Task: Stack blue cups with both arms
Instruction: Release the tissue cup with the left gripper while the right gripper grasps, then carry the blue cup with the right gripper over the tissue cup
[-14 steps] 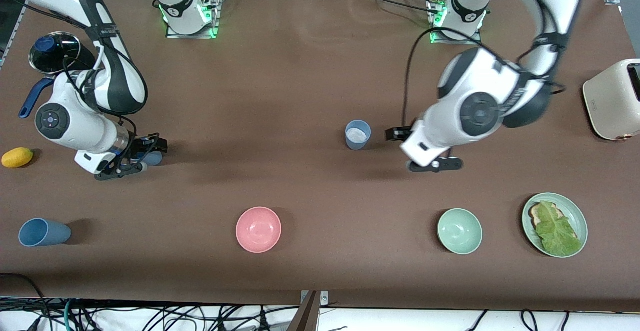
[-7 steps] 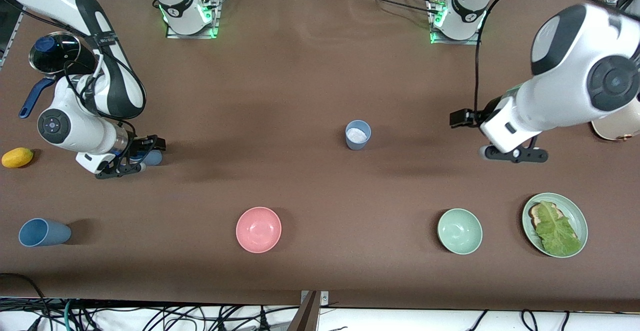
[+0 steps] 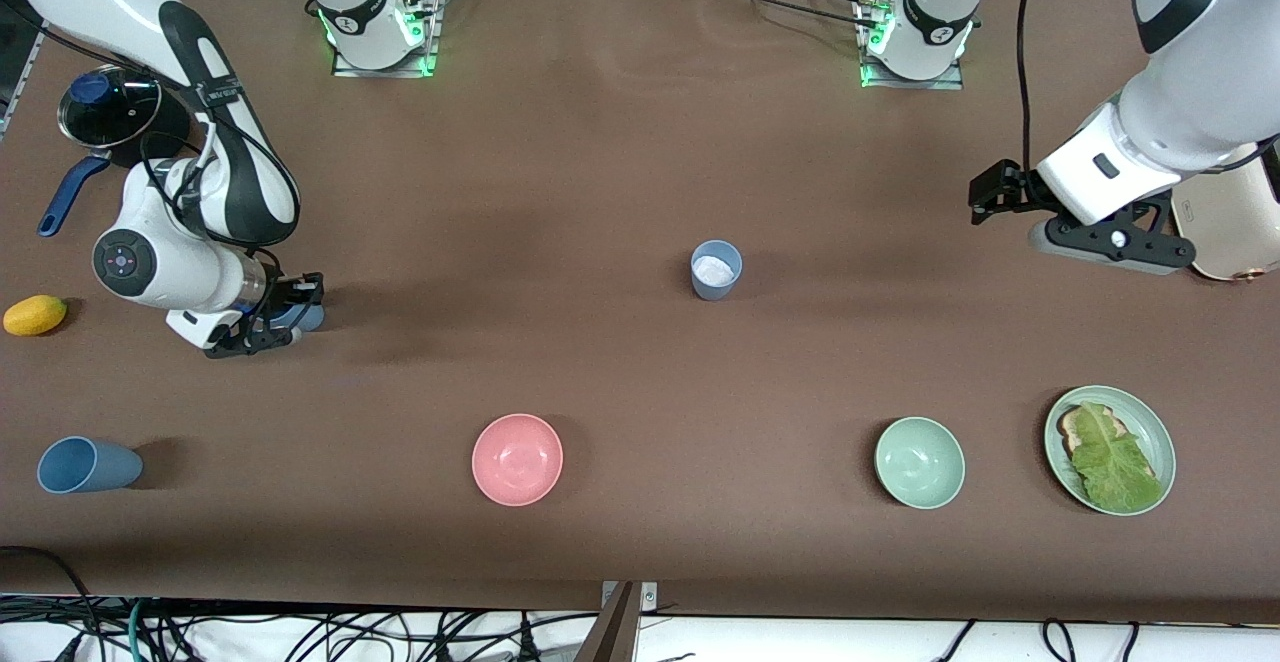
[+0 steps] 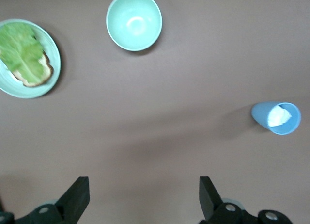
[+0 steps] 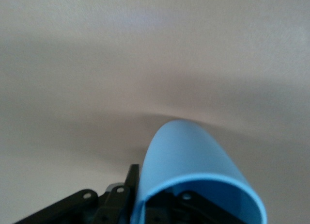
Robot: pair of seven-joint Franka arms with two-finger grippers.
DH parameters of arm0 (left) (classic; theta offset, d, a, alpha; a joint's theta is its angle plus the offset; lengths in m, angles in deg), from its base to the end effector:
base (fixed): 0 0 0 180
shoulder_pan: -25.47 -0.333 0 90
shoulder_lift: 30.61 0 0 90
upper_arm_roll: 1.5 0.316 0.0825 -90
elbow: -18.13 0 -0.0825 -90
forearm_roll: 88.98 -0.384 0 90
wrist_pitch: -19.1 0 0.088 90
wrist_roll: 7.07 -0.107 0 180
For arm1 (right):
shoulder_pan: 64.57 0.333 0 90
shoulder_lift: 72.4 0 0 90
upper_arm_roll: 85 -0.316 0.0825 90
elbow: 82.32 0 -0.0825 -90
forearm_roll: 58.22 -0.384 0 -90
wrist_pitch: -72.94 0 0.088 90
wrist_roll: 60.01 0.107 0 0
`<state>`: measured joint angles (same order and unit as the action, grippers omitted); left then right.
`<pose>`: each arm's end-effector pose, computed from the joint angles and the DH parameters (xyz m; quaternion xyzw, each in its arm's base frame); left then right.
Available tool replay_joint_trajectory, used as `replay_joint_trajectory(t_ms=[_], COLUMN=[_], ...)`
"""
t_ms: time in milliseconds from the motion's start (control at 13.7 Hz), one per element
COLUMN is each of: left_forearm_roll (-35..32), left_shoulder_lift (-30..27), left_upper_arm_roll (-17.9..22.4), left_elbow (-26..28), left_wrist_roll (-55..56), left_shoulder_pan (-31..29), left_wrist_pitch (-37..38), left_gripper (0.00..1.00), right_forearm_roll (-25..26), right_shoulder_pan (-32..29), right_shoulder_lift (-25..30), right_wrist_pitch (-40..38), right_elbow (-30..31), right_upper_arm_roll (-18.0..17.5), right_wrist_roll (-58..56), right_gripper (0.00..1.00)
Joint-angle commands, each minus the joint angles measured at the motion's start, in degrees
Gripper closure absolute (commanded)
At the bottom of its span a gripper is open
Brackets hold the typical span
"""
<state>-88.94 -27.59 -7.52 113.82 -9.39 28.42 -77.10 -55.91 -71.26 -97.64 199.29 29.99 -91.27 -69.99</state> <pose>0.5674 -0.0883 0.5570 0.9949 -0.0983 -0.0219 0.0018 0.5952 -0.0074 0.2354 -0.9909 -0.0934 0.0948 0.0173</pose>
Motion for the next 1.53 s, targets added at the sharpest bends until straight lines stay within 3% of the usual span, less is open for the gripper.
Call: replay_joint_trajectory(t_ms=[0, 218, 437, 874, 1165, 1456], left_forearm_roll=[-0.83, -0.83, -0.83, -0.83, -0.83, -0.83], left_shoulder_lift=[-5.3, -5.21, -3.28, -2.57, -2.48, -2.48], left_upper_arm_roll=[2.24, 2.33, 2.15, 2.15, 1.8, 1.89], left_elbow=[7.67, 6.97, 3.29, 2.66, 2.14, 2.14], left_wrist_roll=[-1.91, -0.76, -0.58, -0.58, -0.58, -0.5], left_shoulder_pan=[2.06, 1.98, 1.62, 1.53, 1.71, 1.53], left_wrist_pitch=[-3.91, -1.82, 2.32, 2.42, 2.59, 3.38], left_gripper=[0.0, 0.0, 0.0, 0.0, 0.0, 0.0], right_forearm_roll=[-0.82, -1.78, -7.49, -7.76, -8.03, -7.68], right_shoulder_pan=[1.76, 5.01, 11.06, 25.47, 37.34, 44.47], right_shoulder_lift=[0.19, 0.1, 0.01, -2.62, -7.71, -10.7], right_wrist_pitch=[-8.45, -18.56, -22.19, -22.72, -21.59, -14.66], right_elbow=[-6.9, -16.48, -23.62, -31.96, -39.61, -41.92], right_upper_arm_roll=[-1.03, -1.03, -0.94, -0.94, -0.85, -0.76], right_wrist_roll=[2.77, 5.4, 7.42, 29.37, 47.48, 58.57], right_gripper=[1.0, 1.0, 1.0, 1.0, 1.0, 1.0])
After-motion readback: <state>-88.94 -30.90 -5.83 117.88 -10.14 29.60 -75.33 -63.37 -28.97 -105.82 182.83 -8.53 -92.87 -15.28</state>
